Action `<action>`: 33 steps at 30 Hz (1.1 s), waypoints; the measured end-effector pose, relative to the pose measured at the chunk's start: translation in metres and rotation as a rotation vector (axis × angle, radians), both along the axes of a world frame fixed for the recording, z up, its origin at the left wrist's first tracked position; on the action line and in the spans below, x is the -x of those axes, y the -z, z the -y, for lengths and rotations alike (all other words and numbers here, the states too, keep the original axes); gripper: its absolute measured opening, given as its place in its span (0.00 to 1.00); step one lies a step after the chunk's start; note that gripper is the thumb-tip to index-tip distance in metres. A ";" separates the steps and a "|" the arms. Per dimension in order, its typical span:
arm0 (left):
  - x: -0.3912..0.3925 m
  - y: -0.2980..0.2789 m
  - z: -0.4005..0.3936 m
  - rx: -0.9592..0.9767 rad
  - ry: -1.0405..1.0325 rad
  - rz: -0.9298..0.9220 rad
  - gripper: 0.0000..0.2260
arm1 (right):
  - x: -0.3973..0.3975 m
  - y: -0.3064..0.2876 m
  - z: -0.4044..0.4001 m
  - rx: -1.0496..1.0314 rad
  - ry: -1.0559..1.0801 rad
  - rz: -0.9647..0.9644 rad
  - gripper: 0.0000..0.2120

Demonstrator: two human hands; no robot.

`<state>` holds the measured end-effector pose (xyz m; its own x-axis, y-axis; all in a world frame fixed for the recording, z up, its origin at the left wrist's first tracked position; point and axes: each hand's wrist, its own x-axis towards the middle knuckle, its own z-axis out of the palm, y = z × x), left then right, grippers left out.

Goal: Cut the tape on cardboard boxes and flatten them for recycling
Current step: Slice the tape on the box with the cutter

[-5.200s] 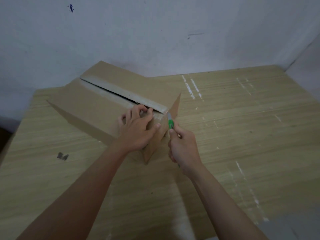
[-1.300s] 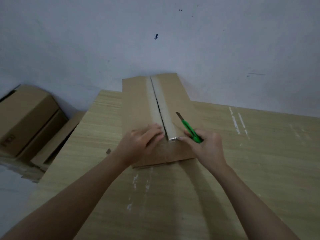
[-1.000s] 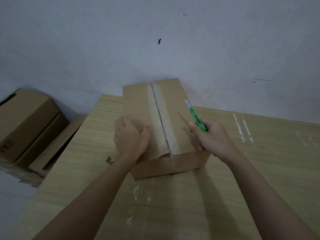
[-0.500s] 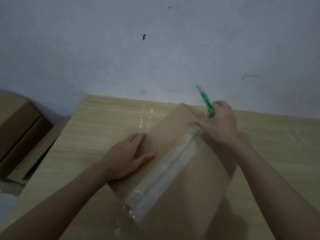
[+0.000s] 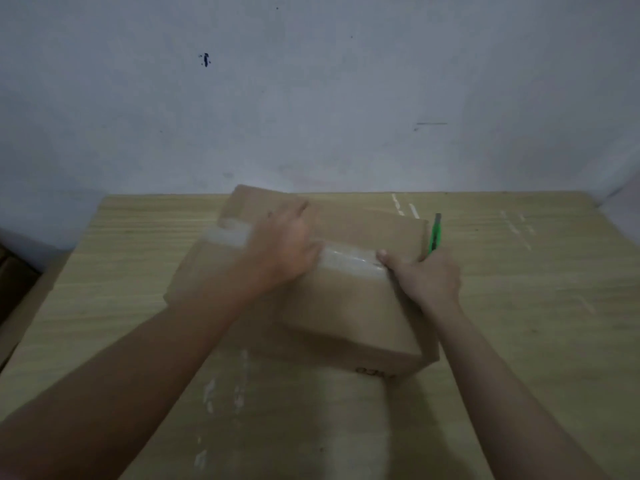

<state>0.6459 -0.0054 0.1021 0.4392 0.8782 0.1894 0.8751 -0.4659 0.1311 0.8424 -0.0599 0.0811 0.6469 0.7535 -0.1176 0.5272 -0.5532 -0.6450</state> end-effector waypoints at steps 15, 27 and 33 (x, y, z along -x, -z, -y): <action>0.008 0.039 0.066 -0.038 0.104 -0.012 0.24 | 0.071 0.023 0.041 -0.367 0.015 -0.748 0.15; 0.011 0.040 0.063 -0.090 0.120 0.089 0.25 | 0.086 0.038 0.051 -0.415 -0.074 -0.798 0.22; 0.008 0.046 0.063 -0.142 0.145 0.046 0.24 | 0.082 0.045 0.051 -0.405 -0.100 -0.833 0.23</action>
<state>0.6378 -0.0684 0.0558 0.5468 0.7695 0.3300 0.7923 -0.6029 0.0932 0.7601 -0.1110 0.0363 0.4018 0.8861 -0.2310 -0.1593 -0.1808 -0.9705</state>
